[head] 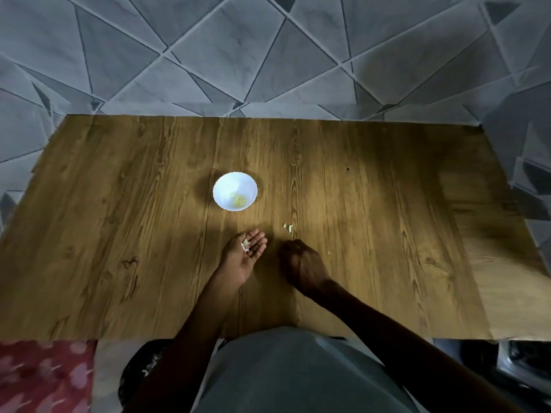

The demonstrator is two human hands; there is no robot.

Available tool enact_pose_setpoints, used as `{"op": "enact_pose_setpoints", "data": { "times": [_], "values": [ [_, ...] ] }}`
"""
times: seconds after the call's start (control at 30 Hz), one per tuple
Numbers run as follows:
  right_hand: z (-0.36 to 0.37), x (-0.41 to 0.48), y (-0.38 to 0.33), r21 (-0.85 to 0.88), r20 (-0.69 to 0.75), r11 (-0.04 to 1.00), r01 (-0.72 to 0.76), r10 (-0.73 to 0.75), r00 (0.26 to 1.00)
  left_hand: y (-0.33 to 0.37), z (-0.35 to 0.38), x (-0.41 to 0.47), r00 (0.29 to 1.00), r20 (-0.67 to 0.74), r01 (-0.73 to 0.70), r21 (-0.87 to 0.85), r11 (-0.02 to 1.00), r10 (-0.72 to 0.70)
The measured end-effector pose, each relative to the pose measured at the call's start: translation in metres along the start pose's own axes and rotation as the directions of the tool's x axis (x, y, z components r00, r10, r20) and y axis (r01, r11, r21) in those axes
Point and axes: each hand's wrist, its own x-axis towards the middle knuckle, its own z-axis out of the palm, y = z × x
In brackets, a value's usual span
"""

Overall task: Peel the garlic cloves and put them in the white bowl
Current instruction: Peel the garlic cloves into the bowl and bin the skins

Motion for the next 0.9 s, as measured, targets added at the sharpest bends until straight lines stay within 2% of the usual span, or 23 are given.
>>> {"op": "enact_pose_setpoints", "data": {
  "times": [0.07,0.13,0.3,0.4,0.47,0.53,0.57,0.63,0.77,0.9],
  "values": [
    [0.001,-0.005,0.005,-0.014,0.001,0.991,0.135,-0.135,0.991,-0.001,0.001,-0.001,1.000,0.005,0.001,0.003,1.000,-0.001],
    [-0.002,-0.018,0.019,-0.035,-0.009,0.981,0.190,-0.191,0.982,-0.002,0.002,-0.002,1.000,0.008,0.003,0.006,1.000,-0.003],
    [-0.013,-0.055,0.061,-0.036,0.001,0.990,0.136,-0.136,0.991,-0.008,0.005,-0.003,1.000,0.011,0.018,0.019,1.000,-0.018],
    [-0.021,-0.054,0.067,0.081,-0.107,0.994,-0.069,0.078,0.991,-0.011,0.008,-0.003,0.999,0.011,0.030,0.034,0.999,-0.030],
    [-0.027,-0.047,0.070,0.129,-0.177,0.950,-0.284,0.304,0.936,-0.012,0.010,-0.005,1.000,0.011,0.027,0.040,0.999,-0.027],
    [-0.027,-0.043,0.068,0.071,-0.159,0.893,-0.444,0.450,0.879,-0.014,0.013,-0.006,1.000,0.013,0.025,0.054,0.998,-0.025],
    [-0.025,-0.042,0.063,0.031,-0.141,0.880,-0.474,0.473,0.870,-0.015,0.014,-0.007,1.000,0.014,0.027,0.062,0.998,-0.028],
    [-0.018,-0.045,0.049,-0.025,-0.125,0.897,-0.441,0.435,0.892,-0.019,0.016,-0.008,0.999,0.021,0.036,0.074,0.997,-0.038],
    [-0.005,-0.057,0.020,-0.104,-0.083,0.955,-0.277,0.269,0.959,-0.024,0.019,-0.009,0.998,0.037,0.049,0.073,0.996,-0.052],
    [-0.011,-0.042,0.025,-0.045,-0.004,0.950,-0.309,0.309,0.951,-0.027,0.018,-0.014,0.998,0.035,0.058,0.067,0.996,-0.060]
  ]
}}
